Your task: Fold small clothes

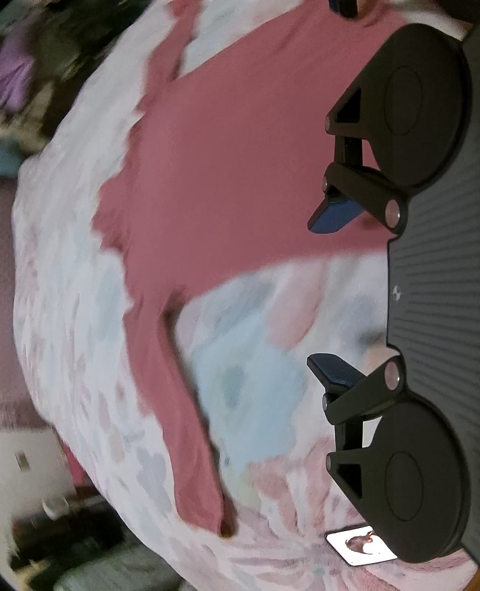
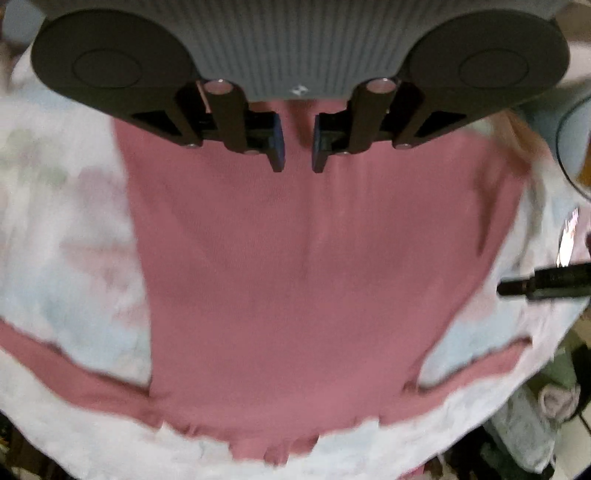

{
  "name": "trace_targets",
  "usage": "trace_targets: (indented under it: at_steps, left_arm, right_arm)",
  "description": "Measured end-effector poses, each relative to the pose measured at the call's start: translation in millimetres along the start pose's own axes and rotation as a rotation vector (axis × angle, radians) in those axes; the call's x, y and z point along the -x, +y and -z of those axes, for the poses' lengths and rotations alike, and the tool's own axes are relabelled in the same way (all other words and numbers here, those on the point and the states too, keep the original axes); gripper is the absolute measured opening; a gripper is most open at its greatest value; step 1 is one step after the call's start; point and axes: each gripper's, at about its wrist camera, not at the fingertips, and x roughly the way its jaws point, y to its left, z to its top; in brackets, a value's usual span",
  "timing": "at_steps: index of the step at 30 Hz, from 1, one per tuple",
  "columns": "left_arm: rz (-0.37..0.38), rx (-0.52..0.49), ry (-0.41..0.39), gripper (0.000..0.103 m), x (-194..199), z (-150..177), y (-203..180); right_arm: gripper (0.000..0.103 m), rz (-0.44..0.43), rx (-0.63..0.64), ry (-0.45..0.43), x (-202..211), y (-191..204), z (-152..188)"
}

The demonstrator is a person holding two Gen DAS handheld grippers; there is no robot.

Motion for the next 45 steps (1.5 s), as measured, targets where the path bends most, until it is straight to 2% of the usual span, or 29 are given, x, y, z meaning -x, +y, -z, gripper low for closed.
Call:
trace_targets:
  at_steps: [3,8,11,13,17,21,23,25,27,30,31,32,34,38,45]
  left_arm:
    - [-0.014,0.099,-0.035,0.087,-9.1,-20.4,35.7]
    - [-0.087,0.209,-0.079,0.087,-25.6,-52.0,103.9]
    - [-0.157,0.26,-0.113,0.089,-38.3,-68.8,152.6]
    - [-0.233,0.304,-0.123,0.091,-49.9,-80.3,188.9]
    - [-0.299,0.414,-0.126,0.093,-80.9,-91.8,268.9]
    - [-0.258,0.591,-0.078,0.091,-115.1,-83.9,325.6]
    - [-0.195,0.647,-0.077,0.089,-127.9,-76.5,337.7]
    - [-0.147,0.677,-0.075,0.072,-135.6,-70.9,340.1]
    - [-0.133,0.706,-0.074,0.041,-139.9,-67.0,338.4]
    - [-0.13,0.72,-0.113,0.015,-131.7,-67.2,337.1]
    - [-0.13,0.717,-0.127,0.013,-125.0,-70.1,333.5]
    - [-0.12,0.709,-0.143,0.006,-117.4,-74.0,329.5]
    - [-0.05,0.691,-0.179,0.006,-98.1,-87.5,318.4]
    - [-0.054,0.532,-0.227,0.006,-52.3,-134.1,263.4]
    - [-0.065,0.286,-0.279,0.006,8.5,-231.3,135.8]
  right_arm:
    - [0.031,0.037,0.002,-0.059,3.4,-0.5,-35.8]
    - [0.066,0.126,-0.019,-0.129,-14.9,-9.9,-99.6]
    - [0.069,0.16,-0.054,-0.162,-30.9,-19.4,-133.1]
    - [0.069,0.164,-0.086,-0.157,-41.3,-25.0,-150.1]
    - [0.071,0.135,-0.077,-0.144,-61.6,-18.0,-161.4]
    - [0.071,0.134,-0.076,-0.108,-78.5,-10.5,-162.6]
    - [0.071,0.124,-0.075,-0.088,-83.5,-5.9,-154.4]
    - [0.071,0.132,-0.056,-0.068,-90.0,-0.2,-151.1]
    - [0.071,0.147,-0.035,-0.056,-93.8,4.3,-146.2]
    - [0.071,0.16,-0.033,-0.048,-94.1,3.3,-144.0]
    - [0.071,0.162,-0.039,-0.05,-93.0,0.7,-144.2]
    - [0.071,0.164,-0.046,-0.055,-91.2,-2.9,-144.9]
    - [0.071,0.174,-0.064,-0.067,-86.8,-11.3,-147.6]
    - [0.07,0.171,-0.117,-0.109,-73.8,-34.3,-160.0]
    - [0.07,0.108,-0.154,-0.206,-44.2,-63.3,-172.0]
